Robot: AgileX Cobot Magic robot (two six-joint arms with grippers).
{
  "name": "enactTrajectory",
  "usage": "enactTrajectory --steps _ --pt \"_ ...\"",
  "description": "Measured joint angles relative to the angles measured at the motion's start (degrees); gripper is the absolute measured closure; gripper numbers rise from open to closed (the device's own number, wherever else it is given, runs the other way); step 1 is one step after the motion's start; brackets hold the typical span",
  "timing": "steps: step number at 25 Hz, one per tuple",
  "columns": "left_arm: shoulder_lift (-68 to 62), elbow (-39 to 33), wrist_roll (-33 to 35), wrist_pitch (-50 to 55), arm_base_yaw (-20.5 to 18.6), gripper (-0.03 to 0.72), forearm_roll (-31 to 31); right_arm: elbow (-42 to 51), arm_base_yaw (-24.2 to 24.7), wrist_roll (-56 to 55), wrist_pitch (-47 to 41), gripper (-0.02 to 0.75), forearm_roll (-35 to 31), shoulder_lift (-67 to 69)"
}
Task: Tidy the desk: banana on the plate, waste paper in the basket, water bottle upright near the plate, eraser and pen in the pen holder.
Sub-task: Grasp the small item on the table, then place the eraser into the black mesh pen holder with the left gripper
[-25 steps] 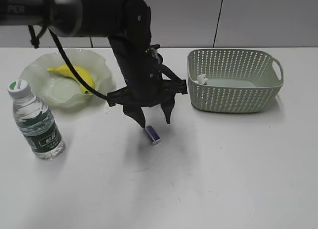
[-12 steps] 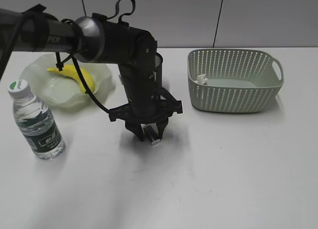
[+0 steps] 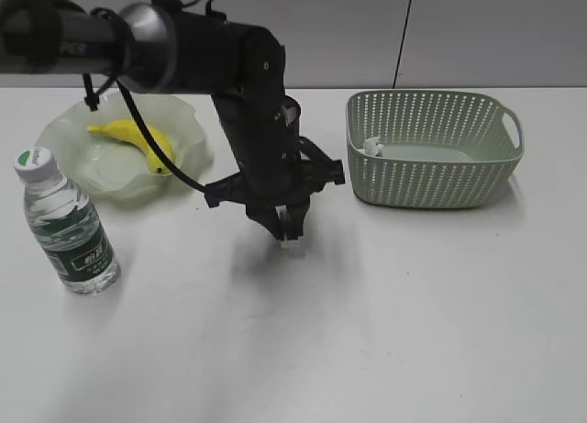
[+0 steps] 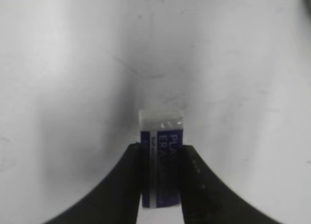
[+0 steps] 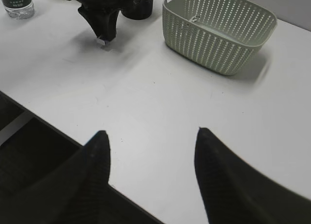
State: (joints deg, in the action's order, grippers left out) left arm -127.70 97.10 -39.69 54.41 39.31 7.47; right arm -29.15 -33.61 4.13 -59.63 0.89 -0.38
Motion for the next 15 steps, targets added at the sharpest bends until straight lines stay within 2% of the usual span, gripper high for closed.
enactTrajectory --steps 3,8,11,15 --pt "4.5 0.0 0.5 -1.0 0.0 0.512 -0.9 0.0 0.0 0.0 0.0 0.292 0.0 0.0" --pt "11.4 0.0 0.7 -7.9 -0.8 0.512 -8.9 0.0 0.0 0.0 0.0 0.292 0.0 0.0" --pt "12.3 0.0 0.7 -13.0 -2.2 0.512 -12.2 0.0 0.0 0.0 0.0 0.292 0.0 0.0" --pt "10.9 0.0 0.7 -19.7 -4.5 0.512 -13.4 0.0 0.0 0.0 0.0 0.292 0.0 0.0"
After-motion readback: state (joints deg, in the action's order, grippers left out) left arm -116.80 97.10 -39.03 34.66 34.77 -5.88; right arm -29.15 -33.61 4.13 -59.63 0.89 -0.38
